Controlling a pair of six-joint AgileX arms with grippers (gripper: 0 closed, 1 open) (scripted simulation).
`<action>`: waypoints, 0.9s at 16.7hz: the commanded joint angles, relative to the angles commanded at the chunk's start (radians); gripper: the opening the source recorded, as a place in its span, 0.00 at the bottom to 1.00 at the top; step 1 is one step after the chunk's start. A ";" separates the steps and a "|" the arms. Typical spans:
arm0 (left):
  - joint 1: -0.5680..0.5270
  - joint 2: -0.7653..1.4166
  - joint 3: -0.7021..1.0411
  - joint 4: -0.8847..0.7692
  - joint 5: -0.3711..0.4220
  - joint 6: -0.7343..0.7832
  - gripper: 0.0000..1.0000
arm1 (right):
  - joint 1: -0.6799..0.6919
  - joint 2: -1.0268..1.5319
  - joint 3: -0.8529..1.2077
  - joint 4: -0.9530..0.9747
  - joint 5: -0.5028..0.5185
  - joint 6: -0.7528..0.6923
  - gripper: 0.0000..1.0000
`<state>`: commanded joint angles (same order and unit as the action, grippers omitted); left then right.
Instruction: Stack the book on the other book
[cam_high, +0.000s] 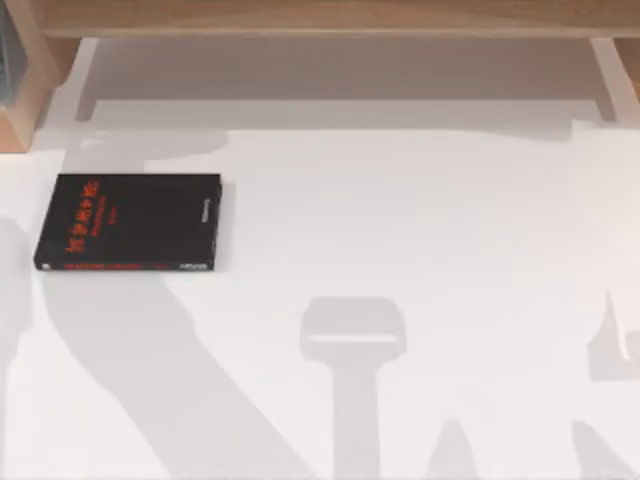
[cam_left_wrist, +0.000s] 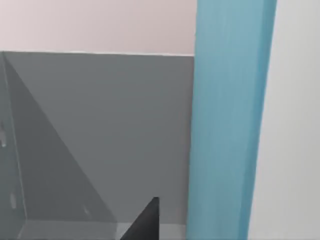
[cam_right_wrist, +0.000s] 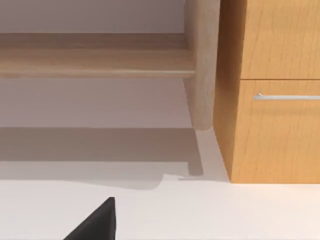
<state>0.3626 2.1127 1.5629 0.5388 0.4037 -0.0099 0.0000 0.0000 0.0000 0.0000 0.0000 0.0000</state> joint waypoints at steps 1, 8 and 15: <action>0.000 0.000 0.000 0.000 0.000 0.000 0.47 | 0.000 0.000 0.000 0.000 0.000 0.000 1.00; 0.000 0.000 0.000 0.000 0.000 0.000 0.00 | 0.000 0.000 0.000 0.000 0.000 0.000 1.00; 0.000 0.000 0.000 0.000 0.000 0.000 0.00 | 0.000 0.000 0.000 0.000 0.000 0.000 1.00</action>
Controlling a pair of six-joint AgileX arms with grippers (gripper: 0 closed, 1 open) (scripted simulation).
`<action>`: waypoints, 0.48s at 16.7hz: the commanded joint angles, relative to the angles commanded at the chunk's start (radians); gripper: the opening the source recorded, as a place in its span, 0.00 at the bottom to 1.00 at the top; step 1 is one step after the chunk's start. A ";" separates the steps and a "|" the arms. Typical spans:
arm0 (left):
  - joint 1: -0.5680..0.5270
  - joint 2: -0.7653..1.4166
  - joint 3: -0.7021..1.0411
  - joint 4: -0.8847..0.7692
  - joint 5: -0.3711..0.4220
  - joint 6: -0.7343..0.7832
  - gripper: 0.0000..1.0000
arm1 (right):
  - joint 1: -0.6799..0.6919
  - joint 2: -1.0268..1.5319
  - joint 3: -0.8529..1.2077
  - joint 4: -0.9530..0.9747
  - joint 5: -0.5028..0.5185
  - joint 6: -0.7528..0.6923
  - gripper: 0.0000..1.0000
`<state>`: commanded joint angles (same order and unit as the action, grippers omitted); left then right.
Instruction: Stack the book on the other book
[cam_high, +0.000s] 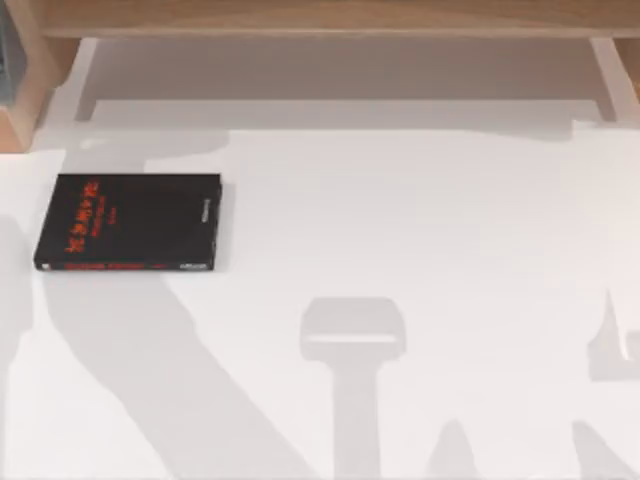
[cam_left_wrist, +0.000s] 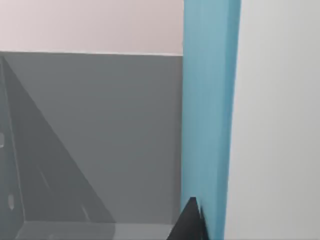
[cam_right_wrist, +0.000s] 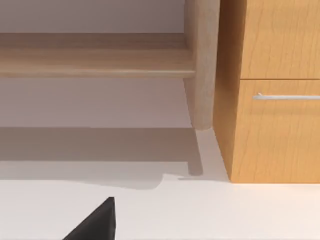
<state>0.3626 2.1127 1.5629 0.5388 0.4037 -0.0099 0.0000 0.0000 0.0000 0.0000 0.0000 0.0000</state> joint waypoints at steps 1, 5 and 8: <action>0.003 -0.002 0.000 0.000 0.000 0.001 0.00 | 0.000 0.000 0.000 0.000 0.000 0.000 1.00; 0.007 -0.024 -0.014 -0.008 0.003 0.002 0.00 | 0.000 0.000 0.000 0.000 0.000 0.000 1.00; 0.010 -0.043 -0.026 -0.015 0.007 0.002 0.00 | 0.000 0.000 0.000 0.000 0.000 0.000 1.00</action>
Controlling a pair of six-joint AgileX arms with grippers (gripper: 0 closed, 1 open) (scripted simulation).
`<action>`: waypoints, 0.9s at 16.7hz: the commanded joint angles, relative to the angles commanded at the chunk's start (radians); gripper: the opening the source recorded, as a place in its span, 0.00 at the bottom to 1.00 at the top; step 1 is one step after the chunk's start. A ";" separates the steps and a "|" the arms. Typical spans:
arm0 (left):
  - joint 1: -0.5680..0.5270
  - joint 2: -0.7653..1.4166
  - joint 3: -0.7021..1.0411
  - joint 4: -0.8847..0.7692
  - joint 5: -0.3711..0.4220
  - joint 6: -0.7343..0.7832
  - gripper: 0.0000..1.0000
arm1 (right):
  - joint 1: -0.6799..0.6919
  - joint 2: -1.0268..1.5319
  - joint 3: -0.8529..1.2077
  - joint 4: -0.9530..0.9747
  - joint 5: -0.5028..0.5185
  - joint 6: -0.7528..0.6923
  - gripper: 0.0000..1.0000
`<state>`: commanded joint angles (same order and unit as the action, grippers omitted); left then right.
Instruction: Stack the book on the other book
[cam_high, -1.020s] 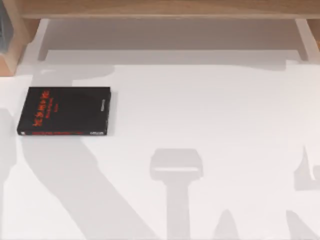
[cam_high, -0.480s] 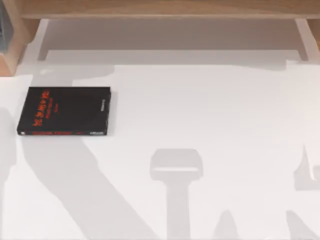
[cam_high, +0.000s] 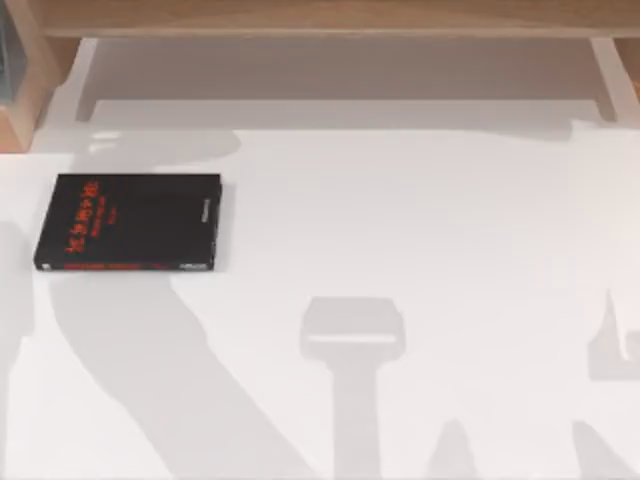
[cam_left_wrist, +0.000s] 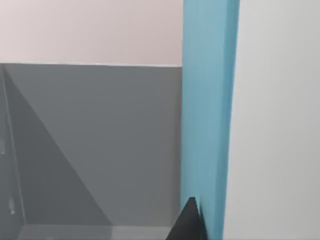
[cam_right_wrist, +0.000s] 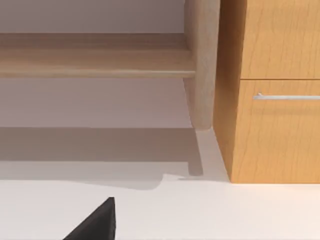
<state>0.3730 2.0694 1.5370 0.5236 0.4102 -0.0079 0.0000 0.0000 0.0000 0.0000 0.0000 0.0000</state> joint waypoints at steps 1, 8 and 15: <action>0.001 -0.004 -0.003 -0.002 0.001 0.000 0.00 | 0.000 0.000 0.000 0.000 0.000 0.000 1.00; -0.002 -0.047 -0.033 0.014 -0.029 0.031 0.00 | 0.000 0.000 0.000 0.000 0.000 0.000 1.00; 0.071 -0.330 -0.267 0.120 -0.247 0.240 0.00 | 0.000 0.000 0.000 0.000 0.000 0.000 1.00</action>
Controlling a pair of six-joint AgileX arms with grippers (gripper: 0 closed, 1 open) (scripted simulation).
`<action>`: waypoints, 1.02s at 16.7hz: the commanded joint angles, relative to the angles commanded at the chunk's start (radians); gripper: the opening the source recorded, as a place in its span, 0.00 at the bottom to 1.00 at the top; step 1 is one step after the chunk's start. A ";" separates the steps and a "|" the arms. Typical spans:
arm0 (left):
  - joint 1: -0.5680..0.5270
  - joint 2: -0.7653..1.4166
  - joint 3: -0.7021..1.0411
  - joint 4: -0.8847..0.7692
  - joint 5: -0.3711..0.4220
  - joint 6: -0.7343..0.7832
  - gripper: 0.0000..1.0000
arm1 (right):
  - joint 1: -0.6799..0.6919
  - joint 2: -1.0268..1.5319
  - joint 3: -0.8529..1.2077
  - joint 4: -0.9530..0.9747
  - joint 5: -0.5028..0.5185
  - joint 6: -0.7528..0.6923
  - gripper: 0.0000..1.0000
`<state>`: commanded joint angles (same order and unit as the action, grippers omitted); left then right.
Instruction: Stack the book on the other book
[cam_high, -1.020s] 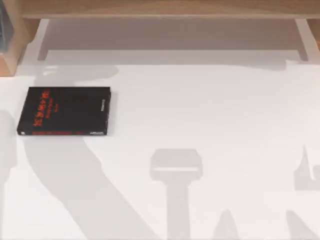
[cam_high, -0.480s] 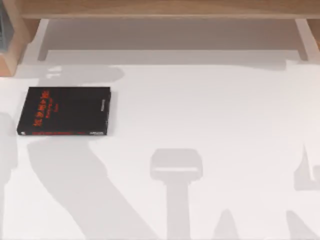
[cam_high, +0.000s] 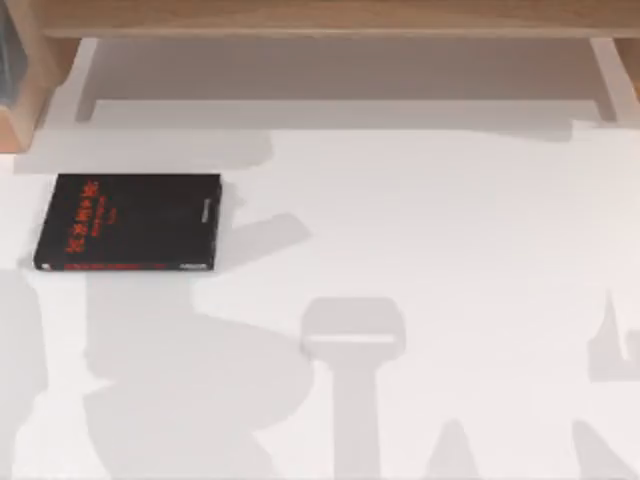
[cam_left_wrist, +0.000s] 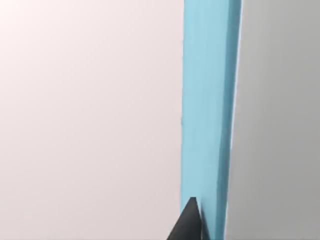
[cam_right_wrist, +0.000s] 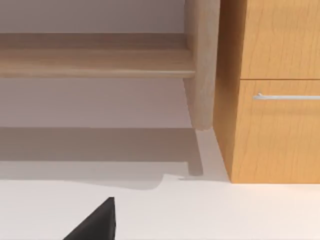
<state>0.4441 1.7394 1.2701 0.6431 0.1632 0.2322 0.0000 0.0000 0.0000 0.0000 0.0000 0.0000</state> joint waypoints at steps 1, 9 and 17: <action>0.011 -0.047 -0.047 0.017 -0.037 0.041 0.00 | 0.000 0.000 0.000 0.000 0.000 0.000 1.00; -0.015 -0.315 -0.484 0.075 -0.298 0.460 0.00 | 0.000 0.000 0.000 0.000 0.000 0.000 1.00; -0.364 -0.263 -0.773 0.003 -0.381 0.928 0.00 | 0.000 0.000 0.000 0.000 0.000 0.000 1.00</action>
<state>0.0797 1.4759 0.4968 0.6456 -0.2176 1.1600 0.0000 0.0000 0.0000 0.0000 0.0000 0.0000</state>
